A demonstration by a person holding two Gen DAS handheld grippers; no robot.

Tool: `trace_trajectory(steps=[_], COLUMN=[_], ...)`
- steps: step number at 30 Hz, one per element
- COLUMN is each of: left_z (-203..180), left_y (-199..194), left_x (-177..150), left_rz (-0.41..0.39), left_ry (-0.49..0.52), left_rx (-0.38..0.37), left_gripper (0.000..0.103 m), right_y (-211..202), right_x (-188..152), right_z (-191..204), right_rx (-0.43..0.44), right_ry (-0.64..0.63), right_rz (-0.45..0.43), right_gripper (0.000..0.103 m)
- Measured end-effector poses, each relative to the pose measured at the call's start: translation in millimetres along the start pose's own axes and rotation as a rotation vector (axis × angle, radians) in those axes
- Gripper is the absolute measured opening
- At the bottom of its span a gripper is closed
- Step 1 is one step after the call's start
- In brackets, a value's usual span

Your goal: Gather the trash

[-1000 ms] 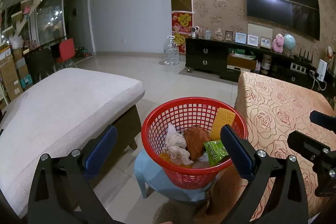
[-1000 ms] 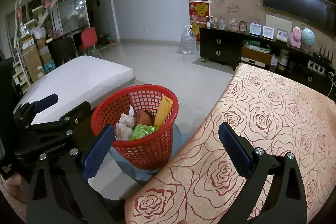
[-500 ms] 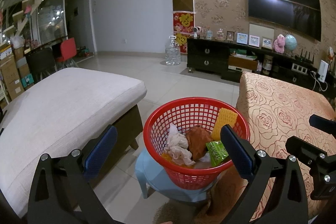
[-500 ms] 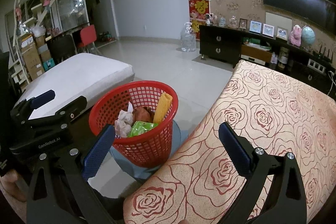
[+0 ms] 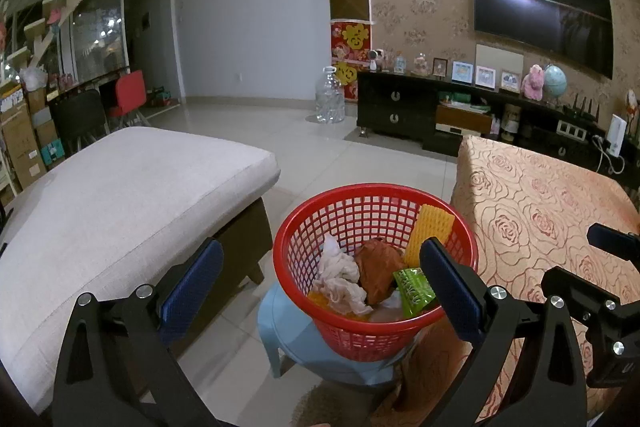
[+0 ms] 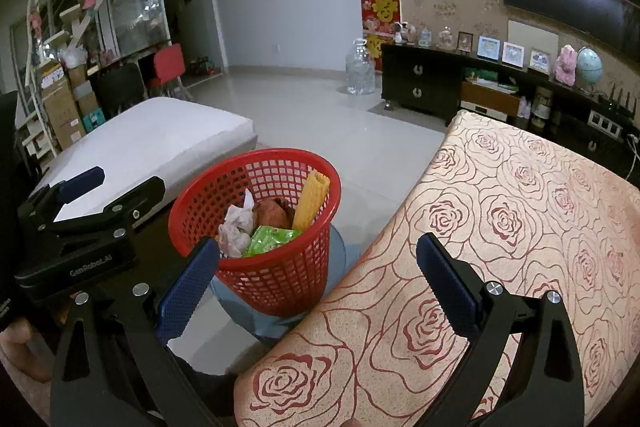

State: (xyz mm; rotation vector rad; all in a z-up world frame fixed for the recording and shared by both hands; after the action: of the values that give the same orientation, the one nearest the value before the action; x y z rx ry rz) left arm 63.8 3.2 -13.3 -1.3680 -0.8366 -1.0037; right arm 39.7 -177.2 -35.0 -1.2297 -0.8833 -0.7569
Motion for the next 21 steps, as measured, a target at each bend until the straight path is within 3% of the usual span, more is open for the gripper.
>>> trace_trajectory(steps=[21], left_z=[-2.6], left_y=[-2.3], left_x=[-1.7], left_rz=[-0.015], left_ry=[0.009], left_rx=[0.003], left_gripper=[0.095], right_y=[0.4], right_x=[-3.1], right_z=[-0.3], right_rx=[0.012], right_ry=[0.002], right_rz=[0.004], right_gripper=[0.096])
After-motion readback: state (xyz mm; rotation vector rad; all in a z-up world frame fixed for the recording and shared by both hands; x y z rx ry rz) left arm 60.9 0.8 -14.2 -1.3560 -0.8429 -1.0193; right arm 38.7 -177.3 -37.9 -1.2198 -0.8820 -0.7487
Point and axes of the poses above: each gripper's, at about its wrist camera, not at the fingertips, and y roughly the way its jaws point, z to its left, x to its top, the point moved 4 cm from there along y, roughly the way its jaws point, and after that the axes turned 8 degrees about -z, right-handed, at the moved point
